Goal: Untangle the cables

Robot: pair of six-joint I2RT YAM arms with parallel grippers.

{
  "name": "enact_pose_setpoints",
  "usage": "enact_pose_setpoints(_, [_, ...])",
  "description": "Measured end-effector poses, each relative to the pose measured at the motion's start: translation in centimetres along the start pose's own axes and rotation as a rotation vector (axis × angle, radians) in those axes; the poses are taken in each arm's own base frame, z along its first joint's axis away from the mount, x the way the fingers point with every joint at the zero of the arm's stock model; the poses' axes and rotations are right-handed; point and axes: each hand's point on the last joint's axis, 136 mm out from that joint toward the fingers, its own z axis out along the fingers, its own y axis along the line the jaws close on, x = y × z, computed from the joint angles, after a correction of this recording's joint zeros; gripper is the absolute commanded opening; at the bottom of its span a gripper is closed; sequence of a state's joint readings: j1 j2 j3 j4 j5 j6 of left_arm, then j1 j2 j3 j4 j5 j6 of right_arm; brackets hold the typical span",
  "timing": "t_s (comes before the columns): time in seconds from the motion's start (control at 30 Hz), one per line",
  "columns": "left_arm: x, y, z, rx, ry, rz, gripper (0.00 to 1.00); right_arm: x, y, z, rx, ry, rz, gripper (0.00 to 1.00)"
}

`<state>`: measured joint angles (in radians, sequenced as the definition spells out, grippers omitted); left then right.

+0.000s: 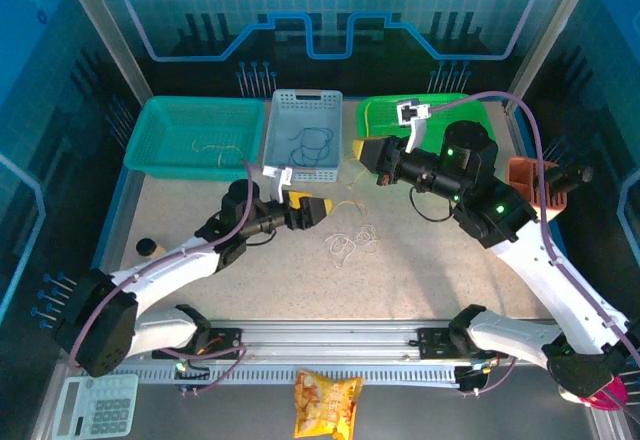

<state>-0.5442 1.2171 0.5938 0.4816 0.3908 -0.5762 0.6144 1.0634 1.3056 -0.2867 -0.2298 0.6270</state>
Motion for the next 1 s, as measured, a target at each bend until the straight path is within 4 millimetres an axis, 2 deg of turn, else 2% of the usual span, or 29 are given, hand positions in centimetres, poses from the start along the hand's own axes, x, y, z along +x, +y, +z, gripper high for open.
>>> enact_pose_setpoints(0.17, [0.0, -0.7, 0.8, 0.045, 0.036, -0.002, 0.85, -0.1, 0.4, 0.0, -0.018, -0.002, 0.006, 0.00])
enact_pose_setpoints(0.4, [1.2, -0.3, 1.8, 0.071, 0.093, -0.038, 0.82, -0.2, 0.5, 0.0, -0.025, -0.005, 0.018, 0.00])
enact_pose_setpoints(0.77, [1.8, -0.8, 2.6, 0.104, 0.118, -0.043, 0.79, -0.4, 0.6, 0.0, -0.031, -0.013, 0.023, 0.00])
enact_pose_setpoints(1.0, [1.5, -1.2, 3.1, 0.123, 0.118, -0.054, 0.64, -0.5, 0.8, 0.0, -0.037, -0.016, 0.027, 0.00])
